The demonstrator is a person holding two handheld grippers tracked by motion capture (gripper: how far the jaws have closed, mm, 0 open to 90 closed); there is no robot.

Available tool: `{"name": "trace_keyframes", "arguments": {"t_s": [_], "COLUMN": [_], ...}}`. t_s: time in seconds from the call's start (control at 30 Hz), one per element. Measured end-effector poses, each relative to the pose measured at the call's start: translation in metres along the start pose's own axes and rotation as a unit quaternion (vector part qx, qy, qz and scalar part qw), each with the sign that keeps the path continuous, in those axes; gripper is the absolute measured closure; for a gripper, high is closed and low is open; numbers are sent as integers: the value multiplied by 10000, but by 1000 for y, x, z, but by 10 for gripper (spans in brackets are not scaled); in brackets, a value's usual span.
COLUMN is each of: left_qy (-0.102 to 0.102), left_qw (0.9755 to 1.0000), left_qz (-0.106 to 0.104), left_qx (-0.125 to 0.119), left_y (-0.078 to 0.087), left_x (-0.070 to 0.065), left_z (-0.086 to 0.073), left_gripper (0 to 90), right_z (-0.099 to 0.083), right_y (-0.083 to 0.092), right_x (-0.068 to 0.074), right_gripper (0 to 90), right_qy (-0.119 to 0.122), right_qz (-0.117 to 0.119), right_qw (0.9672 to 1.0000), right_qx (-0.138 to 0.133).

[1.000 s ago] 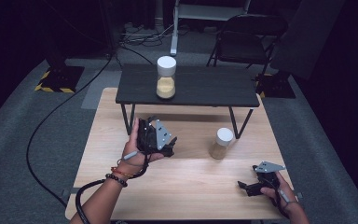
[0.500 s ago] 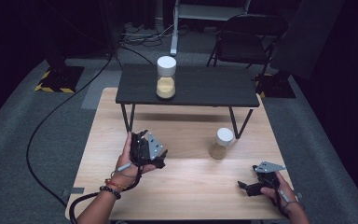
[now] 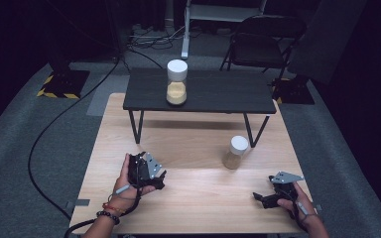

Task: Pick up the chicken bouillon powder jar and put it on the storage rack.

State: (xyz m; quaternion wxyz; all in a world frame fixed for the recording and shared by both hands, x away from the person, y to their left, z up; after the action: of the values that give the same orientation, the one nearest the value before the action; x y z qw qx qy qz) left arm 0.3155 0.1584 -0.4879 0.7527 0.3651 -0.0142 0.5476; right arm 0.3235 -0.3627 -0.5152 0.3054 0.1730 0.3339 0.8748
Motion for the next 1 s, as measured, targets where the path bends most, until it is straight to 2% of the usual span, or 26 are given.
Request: {"name": "trace_keyframes", "arguments": {"t_s": [0.17, 0.47, 0.77, 0.9, 1.0], "left_qy": [11, 190, 709, 1025, 1389], "left_qw": [9995, 9971, 9929, 9889, 9813], "left_qz": [-6, -108, -365, -516, -720], "left_qx": [307, 732, 882, 948, 1124], "left_y": [0, -4, -1, -2, -5], "left_x": [0, 3, 13, 19, 27], "left_z": [-7, -22, -34, -40, -44], "left_gripper": [32, 33, 32, 22, 8], "right_z": [0, 0, 0, 0, 0], "right_y": [0, 0, 0, 0, 0], "right_x": [0, 0, 0, 0, 0], "right_gripper": [0, 0, 0, 0, 0], "right_qy": [1, 0, 1, 0, 0], "right_qz": [0, 0, 1, 0, 1], "right_qw": [10000, 10000, 10000, 10000, 10000], "right_qx": [-1, 0, -1, 0, 0]}}
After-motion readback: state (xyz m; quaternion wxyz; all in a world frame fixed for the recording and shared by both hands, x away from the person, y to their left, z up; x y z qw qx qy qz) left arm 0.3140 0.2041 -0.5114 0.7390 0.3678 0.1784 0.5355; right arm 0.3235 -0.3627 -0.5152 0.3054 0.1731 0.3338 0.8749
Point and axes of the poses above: each handheld gripper's, and its own axes: y roughly backward along the jaws, z roughly out of its top, x roughly to its left, the point moved 9 cm from there along -y, roughly forward along the jaws, and after that the axes turned 9 degrees about z, right-handed, at the moved point
